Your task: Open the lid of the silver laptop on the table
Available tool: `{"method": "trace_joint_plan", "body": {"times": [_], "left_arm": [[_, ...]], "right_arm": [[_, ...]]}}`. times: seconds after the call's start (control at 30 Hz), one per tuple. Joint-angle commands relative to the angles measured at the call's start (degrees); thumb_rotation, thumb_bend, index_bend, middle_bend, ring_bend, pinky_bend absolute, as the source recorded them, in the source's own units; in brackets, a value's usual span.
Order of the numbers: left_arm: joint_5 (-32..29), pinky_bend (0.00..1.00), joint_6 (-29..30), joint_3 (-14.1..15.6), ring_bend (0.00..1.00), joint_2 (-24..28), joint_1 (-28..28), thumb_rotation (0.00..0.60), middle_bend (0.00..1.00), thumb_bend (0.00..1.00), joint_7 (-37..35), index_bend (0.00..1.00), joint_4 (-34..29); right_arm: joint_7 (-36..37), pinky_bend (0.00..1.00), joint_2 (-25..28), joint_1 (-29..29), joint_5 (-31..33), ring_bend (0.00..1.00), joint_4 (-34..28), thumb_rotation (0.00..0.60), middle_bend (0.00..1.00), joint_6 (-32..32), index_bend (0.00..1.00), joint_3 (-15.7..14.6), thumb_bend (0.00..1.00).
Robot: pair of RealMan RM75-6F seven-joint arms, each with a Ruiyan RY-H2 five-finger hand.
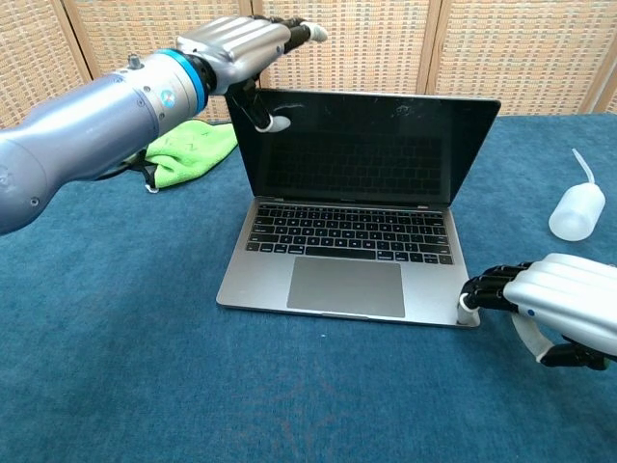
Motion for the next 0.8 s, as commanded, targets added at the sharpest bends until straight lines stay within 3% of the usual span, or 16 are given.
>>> {"method": "trace_joint_plan", "body": {"times": [0.03,0.57,0.8], "left_arm": [[-0.9,0.0,-0.3,-0.9,0.0,0.2,-0.6,0.6,0.0,0.29,-0.8,0.0,0.6],[-2.4,0.0,-2.4,-1.4,0.0,-0.7,-4.0,0.6,0.0,0.25,-3.2,0.0,7.0],[-3.1,0.0,-3.2,-1.6,0.0,-1.3,-5.5,0.6,0.0,0.41,-3.7,0.0,9.5]], "right_arm": [[0.1,0.28,0.1,0.2,-0.1,0.17,0.0,0.6,0.26,0.0,0.25,0.0,1.0],[0.1,0.28,0.3,1.1,0.3,0.17,0.0,0.6,0.26,-0.8,0.25,0.1,1.0],[0.5,0.28,0.4,1.5,-0.1,0.17,-0.2,0.6,0.26,-0.7,0.25,0.1,1.0]]}}
